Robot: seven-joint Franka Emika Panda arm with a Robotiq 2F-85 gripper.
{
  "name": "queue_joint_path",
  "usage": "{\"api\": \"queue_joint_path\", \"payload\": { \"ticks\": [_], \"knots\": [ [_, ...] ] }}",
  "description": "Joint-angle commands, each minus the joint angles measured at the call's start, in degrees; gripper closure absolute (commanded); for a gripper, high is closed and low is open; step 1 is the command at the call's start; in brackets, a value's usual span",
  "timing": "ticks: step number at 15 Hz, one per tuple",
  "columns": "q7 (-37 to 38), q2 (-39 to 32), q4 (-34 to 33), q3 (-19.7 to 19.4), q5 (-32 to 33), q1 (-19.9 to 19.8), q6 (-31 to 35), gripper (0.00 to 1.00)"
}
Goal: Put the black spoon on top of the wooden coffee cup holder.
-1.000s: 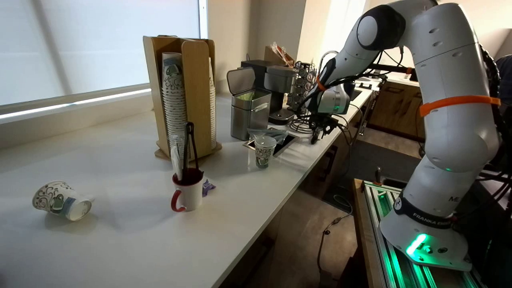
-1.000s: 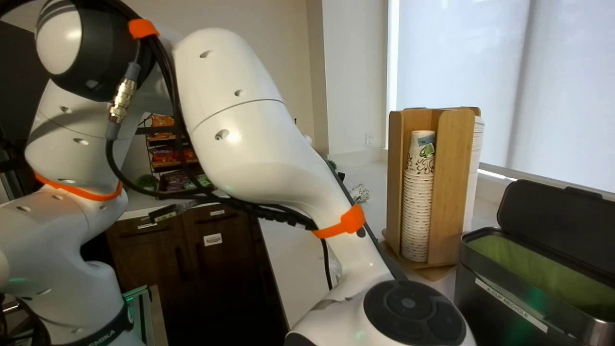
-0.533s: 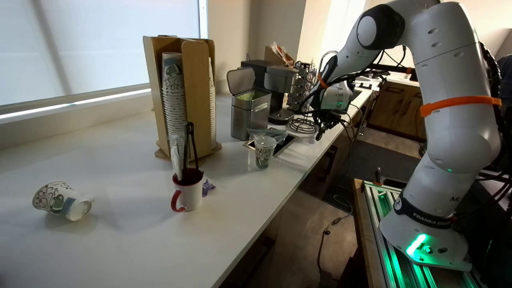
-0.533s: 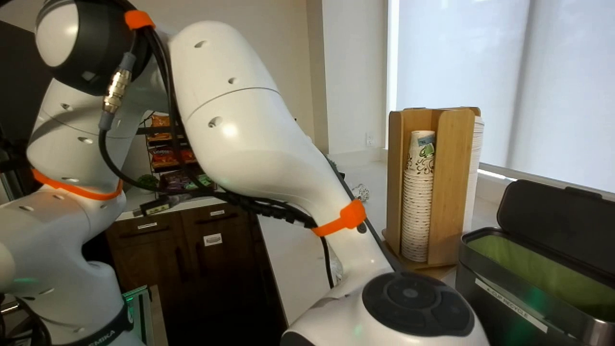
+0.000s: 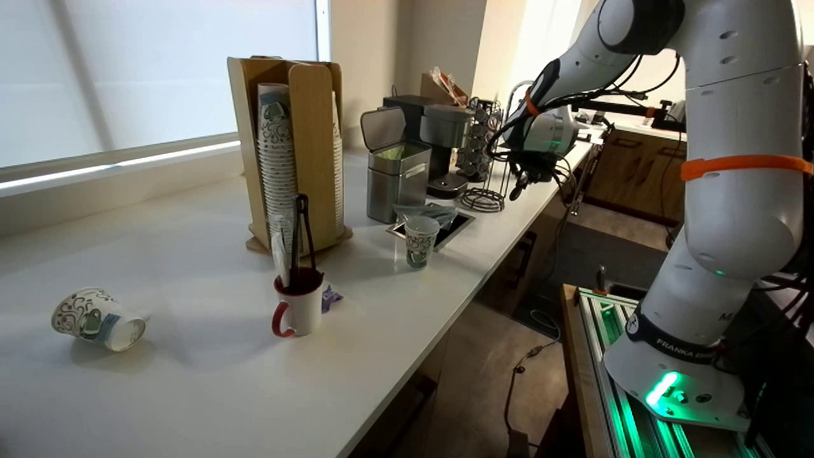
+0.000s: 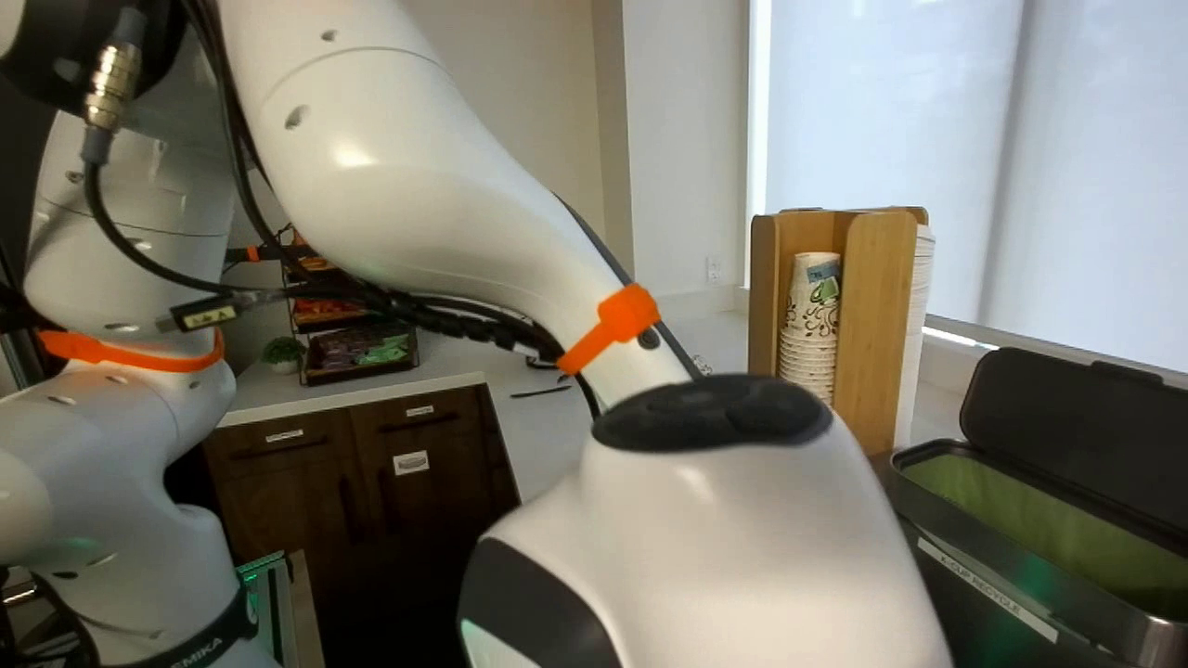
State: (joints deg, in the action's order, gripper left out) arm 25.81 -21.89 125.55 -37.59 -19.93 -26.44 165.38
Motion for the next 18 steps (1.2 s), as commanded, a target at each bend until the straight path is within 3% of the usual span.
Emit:
{"api": "queue_joint_path", "payload": {
  "ticks": [1, 5, 9, 10, 18],
  "knots": [
    [-1.1, 11.6, 8.3, -2.4, 2.0, 3.3, 5.1, 0.94],
    [-2.2, 20.0, 13.5, -3.7, 4.4, 5.2, 10.7, 0.94],
    [-2.0, 24.6, 16.7, -3.5, 9.4, 5.0, 11.4, 0.94],
    [-1.6, 20.8, 13.4, -2.9, 7.0, 4.5, 10.6, 0.74],
    [-1.9, 23.1, 15.4, -2.9, 8.2, 4.5, 10.6, 0.74]
  ]
}}
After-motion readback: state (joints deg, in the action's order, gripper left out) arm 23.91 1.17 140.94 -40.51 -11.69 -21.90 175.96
